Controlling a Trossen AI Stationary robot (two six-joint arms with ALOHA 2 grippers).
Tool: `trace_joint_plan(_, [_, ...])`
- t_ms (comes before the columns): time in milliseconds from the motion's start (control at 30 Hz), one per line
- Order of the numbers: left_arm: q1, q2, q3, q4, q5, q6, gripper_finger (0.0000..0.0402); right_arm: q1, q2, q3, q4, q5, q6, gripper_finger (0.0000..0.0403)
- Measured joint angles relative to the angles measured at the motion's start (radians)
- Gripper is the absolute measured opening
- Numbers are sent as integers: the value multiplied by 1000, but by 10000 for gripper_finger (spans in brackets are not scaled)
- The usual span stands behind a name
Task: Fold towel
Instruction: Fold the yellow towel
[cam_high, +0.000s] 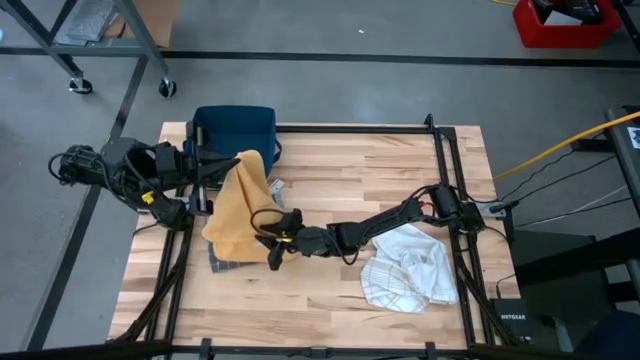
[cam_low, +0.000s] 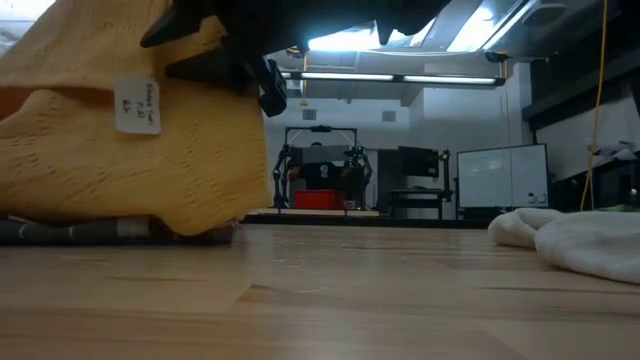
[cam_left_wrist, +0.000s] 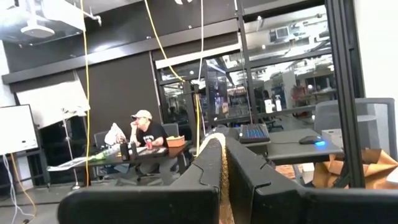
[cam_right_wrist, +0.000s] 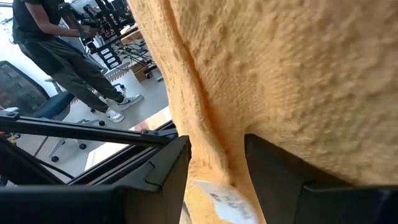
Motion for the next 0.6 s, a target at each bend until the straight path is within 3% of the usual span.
trace_joint_plan(500, [0,82,0,120,4,60,0,-7,1,0,25,-9,0,165])
trace_joint_plan(600, [0,91,0,128,5,80,0,-6,1,0,24,-9,0,149])
